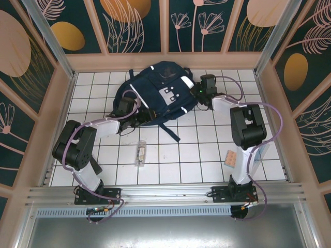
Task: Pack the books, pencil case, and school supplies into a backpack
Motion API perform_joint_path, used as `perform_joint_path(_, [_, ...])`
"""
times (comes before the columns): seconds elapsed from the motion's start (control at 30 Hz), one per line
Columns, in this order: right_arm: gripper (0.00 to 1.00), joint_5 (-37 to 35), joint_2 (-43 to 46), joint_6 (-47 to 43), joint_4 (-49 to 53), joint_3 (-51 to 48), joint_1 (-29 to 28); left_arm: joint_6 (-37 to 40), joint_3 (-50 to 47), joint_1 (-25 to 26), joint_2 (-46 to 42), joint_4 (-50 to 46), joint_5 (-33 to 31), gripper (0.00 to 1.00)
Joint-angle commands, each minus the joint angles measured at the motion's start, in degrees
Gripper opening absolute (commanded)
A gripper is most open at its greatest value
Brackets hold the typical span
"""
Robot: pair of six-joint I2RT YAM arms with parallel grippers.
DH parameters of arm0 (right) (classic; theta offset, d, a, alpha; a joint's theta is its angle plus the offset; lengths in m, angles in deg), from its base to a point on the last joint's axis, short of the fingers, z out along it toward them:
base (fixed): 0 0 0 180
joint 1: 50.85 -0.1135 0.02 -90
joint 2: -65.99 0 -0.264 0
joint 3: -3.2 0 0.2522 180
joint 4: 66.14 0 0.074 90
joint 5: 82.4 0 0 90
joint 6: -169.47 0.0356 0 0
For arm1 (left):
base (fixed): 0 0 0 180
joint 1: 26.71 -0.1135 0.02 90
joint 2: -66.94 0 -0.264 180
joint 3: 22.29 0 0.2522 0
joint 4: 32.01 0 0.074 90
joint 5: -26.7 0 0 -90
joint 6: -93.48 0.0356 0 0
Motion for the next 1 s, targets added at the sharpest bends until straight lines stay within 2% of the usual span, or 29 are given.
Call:
perform_joint_path(0.0, [0.0, 4.74, 4.3, 0.02, -4.71, -1.85, 0.29, 3.9, 2.75, -0.35, -2.92, -6.77, -0.78, 0.75])
perform_joint_path(0.2, [0.0, 6.0, 7.31, 0.53, -5.84, -2.03, 0.12, 11.78, 5.01, 0.57, -5.21, -12.8, -1.83, 0.74])
perform_joint_path(0.4, [0.0, 6.05, 10.52, 0.47, -4.93, -1.27, 0.06, 15.2, 10.47, 3.24, -3.99, -15.97, -1.21, 0.67])
perform_joint_path(0.67, [0.0, 7.73, 11.4, 0.98, -4.88, -0.84, -0.75, 20.04, 19.61, 7.59, 3.38, -20.61, -3.03, 0.52])
perform_joint_path(0.97, [0.0, 8.0, 10.97, 0.2, -4.33, -0.34, -1.77, 22.58, 28.57, 9.17, 12.0, -26.06, -1.58, 0.48])
